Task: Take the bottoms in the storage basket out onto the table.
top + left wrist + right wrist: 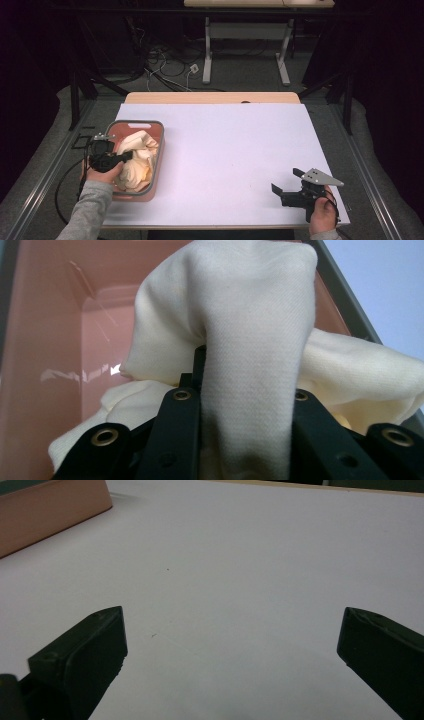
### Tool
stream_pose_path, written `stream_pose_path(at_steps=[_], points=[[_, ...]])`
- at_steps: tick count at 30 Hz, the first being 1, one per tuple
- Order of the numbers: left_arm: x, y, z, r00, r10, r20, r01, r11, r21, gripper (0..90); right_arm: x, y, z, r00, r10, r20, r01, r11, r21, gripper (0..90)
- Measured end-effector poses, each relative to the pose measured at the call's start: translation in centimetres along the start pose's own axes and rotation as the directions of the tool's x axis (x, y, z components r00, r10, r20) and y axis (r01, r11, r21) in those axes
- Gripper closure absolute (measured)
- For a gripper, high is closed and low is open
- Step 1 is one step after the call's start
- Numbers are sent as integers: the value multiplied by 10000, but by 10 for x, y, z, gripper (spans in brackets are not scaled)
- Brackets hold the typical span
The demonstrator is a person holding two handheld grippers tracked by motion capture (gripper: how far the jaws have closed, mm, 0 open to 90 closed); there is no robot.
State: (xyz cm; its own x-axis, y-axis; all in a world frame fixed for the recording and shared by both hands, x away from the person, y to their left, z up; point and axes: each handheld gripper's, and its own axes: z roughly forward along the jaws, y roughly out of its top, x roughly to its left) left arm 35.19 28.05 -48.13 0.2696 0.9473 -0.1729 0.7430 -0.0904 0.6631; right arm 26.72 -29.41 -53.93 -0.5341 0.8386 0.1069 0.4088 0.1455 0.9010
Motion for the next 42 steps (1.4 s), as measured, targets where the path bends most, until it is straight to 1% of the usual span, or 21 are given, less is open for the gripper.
stream_pose_path(at_steps=[1,4,6,9,11,12,16,19,21,22,23,24,30,31,33,35,36,38,39,41,42], points=[[0,0,0,10000,0,0,0,10000,0,784,0,0,0,10000,0,0,0,10000,0,0],[0,1,-6,9999,-12,-112,7,9990,-454,786,-1,0,0,10000,-24,23,24,10000,3,0],[-1,1,-8,9999,3,-110,-9,9985,-554,786,-1,0,0,10000,-7,45,7,10000,26,0],[-2,5,-15,9997,169,-196,-189,9944,-1044,786,-1,0,0,10000,-21,9,21,10000,13,0],[-2,5,-17,9996,179,-198,-201,9934,-1128,786,-1,0,0,10000,-5,28,6,10000,-86,0],[-2,6,-20,9998,96,-193,-123,9897,-1423,786,-1,0,0,10000,-18,32,18,10000,-86,0],[-1,7,-24,9995,91,-308,-145,9839,-1782,786,-1,0,0,10000,-19,59,20,9999,-103,0],[-1,8,-28,9995,-18,-301,-49,9752,-2213,786,-1,0,0,10000,-12,56,13,9999,-100,0],[-1,8,-30,9996,-53,-282,-12,9740,-2266,787,-1,0,0,10000,-33,51,34,9999,-110,0],[-1,10,-34,9996,-60,-265,-6,9703,-2418,787,-1,0,0,10000,-34,52,35,9999,-105,0],[-1,10,-34,9996,-60,-265,-6,9703,-2418,787,-1,0,0,10000,-25,50,25,10000,-92,0],[-1,12,-38,9996,-56,-264,-16,9643,-2646,788,-1,0,0,10000,-37,51,37,9999,-94,0],[-2,18,-51,9997,-166,-163,104,9447,-3279,788,-1,0,0,10000,-12,55,12,10000,-41,0],[-3,19,-53,9997,-218,-146,156,9412,-3376,788,-1,0,0,10000,-14,84,15,9999,-119,0],[-3,21,-57,9996,-271,-114,212,9329,-3595,788,-1,0,0,10000,-20,64,20,9999,-101,0],[-3,23,-62,9994,-327,-118,260,9275,-3730,788,-1,0,0,10000,-20,58,21,9999,-102,0],[-3,24,-63,9994,-330,-119,259,9226,-3849,788,-1,0,0,10000,-11,68,12,9999,-123,0],[-3,26,-67,9993,-371,-89,305,9168,-3981,789,-1,0,0,10000,-19,50,19,10000,-42,0],[-3,26,-69,9993,-368,-76,306,9147,-4030,789,-1,0,0,10000,-16,55,17,9999,-119,0],[-3,28,-72,9991,-415,-44,358,9073,-4190,789,-1,0,0,10000,-11,73,11,9999,-115,0],[-3,29,-74,9991,-422,-16,376,9063,-4210,789,-1,0,0,10000,-12,59,12,9999,-119,0]])
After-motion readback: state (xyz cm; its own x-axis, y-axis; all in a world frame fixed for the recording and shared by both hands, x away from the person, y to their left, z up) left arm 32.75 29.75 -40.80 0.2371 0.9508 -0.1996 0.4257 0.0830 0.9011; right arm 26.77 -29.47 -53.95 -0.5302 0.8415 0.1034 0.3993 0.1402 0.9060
